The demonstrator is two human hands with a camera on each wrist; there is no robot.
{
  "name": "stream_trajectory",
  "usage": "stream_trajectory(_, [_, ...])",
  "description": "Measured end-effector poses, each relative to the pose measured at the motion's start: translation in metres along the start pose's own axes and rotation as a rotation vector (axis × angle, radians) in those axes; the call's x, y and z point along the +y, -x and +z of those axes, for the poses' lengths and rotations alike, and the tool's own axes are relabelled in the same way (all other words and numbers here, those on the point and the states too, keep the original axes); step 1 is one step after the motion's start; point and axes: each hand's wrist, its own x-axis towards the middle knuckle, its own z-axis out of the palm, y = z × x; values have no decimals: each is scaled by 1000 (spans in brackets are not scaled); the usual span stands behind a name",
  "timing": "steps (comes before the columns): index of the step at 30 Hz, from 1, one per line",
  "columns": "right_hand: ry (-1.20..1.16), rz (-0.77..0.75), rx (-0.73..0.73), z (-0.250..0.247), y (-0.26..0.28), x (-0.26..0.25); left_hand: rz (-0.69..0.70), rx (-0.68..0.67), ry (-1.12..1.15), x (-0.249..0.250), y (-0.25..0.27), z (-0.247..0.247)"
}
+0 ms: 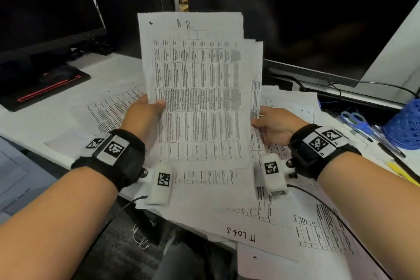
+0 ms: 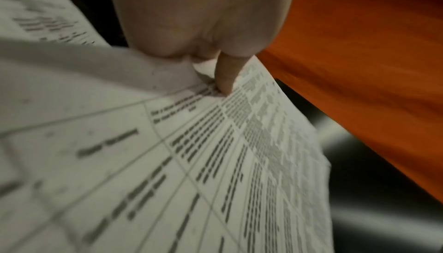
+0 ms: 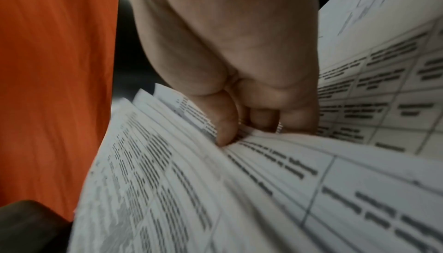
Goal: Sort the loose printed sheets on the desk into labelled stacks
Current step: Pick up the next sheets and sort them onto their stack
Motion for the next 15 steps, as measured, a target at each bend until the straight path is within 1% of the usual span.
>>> stream_trajectory(3, [-30,-24,-41,11,10,-4,-9,-41,-43,3,-1,8])
stream_trajectory(5, [9,-43,-9,15,15,-9,13,-13,-97,3,-2,9])
stream_trajectory(7, [116,-48,98,12,15,-14,24,42,-112,-1,-5,6])
stream_trajectory(8, [218,-31,195,5,12,-16,32,72,-162,-2,-6,4])
stream_trajectory(9, [363,-8,298,-6,8,-17,54,97,-218,-1,-3,2])
stream_trajectory(10, [517,18,395,-21,4,-17,36,121,-265,-2,-5,-1])
stream_trajectory(11, [658,35,456,-35,3,-17,19,126,-296,-2,-4,-3])
stream_trajectory(12, [707,57,481,-48,3,-15,-11,100,-335,-5,-7,-5])
stream_trajectory(13, [700,91,485,-58,2,-13,-22,71,-361,-5,-6,-5])
stream_trajectory(15, [633,142,442,-71,-1,-7,-42,45,-425,-5,-5,-2])
